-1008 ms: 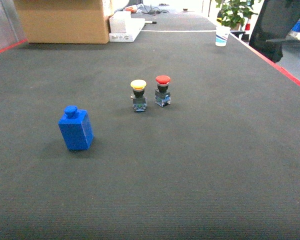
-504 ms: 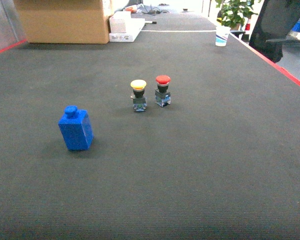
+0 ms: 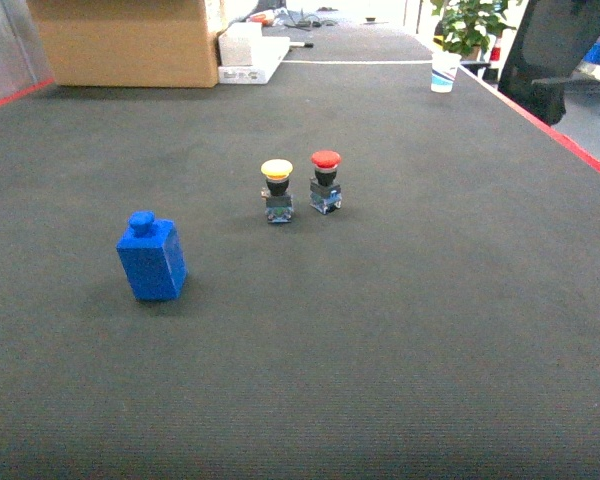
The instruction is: Pick blue part to blue bin on bottom shelf
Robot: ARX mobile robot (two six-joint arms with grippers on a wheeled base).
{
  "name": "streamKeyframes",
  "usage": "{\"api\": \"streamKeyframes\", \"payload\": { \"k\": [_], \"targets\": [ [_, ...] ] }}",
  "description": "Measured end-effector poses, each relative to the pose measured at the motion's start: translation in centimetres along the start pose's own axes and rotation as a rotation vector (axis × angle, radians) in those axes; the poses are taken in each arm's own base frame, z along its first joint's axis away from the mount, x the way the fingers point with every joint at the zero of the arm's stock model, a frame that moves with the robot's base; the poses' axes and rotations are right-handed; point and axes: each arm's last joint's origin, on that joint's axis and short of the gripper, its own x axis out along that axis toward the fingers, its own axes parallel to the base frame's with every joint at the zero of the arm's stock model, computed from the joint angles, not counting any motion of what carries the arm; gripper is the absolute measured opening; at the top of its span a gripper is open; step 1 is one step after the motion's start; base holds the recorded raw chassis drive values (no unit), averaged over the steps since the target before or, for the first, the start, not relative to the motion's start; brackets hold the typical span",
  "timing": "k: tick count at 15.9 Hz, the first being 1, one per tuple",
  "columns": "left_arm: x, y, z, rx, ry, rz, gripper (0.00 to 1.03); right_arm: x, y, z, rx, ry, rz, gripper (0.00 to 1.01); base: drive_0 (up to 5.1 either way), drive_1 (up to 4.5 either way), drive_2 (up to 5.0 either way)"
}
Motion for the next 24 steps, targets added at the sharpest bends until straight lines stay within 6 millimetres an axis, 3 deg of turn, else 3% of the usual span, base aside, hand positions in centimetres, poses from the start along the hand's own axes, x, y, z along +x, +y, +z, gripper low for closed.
{"api": "streamKeyframes", "payload": {
  "k": [13, 14, 16, 19, 22, 24],
  "targets": [
    [0.0, 0.0, 0.0, -0.002, 0.004, 0.003, 0.98, 0.0, 0.0, 0.0, 0.000, 0.000, 0.000, 0.98, 0.0, 0.00, 0.0],
    [0.1, -0.3, -0.4, -0.058, 0.126, 0.072, 0.98, 0.0, 0.0, 0.0, 0.000, 0.000, -0.001, 0.98, 0.0, 0.00, 0.0],
    [1.1, -0.4, 0.0, -0.143, 0.161, 0.198, 0.98, 0.0, 0.0, 0.0, 0.000, -0.001, 0.000, 0.98, 0.0, 0.00, 0.0],
    [4.8, -1.3, 3.9, -0.125, 0.147, 0.050, 0.98, 0.0, 0.0, 0.0, 0.000, 0.000, 0.000, 0.98, 0.0, 0.00, 0.0],
    [11.7, -1.7, 5.8, -0.136, 0.275, -0.087, 0.98, 0.0, 0.0, 0.0, 0.000, 0.000, 0.000, 0.98, 0.0, 0.00, 0.0],
    [15.9, -2.6, 5.9, -0.102, 0.355, -0.140, 0.98, 0.0, 0.0, 0.0, 0.000, 0.000, 0.000, 0.98, 0.0, 0.00, 0.0]
  ]
}}
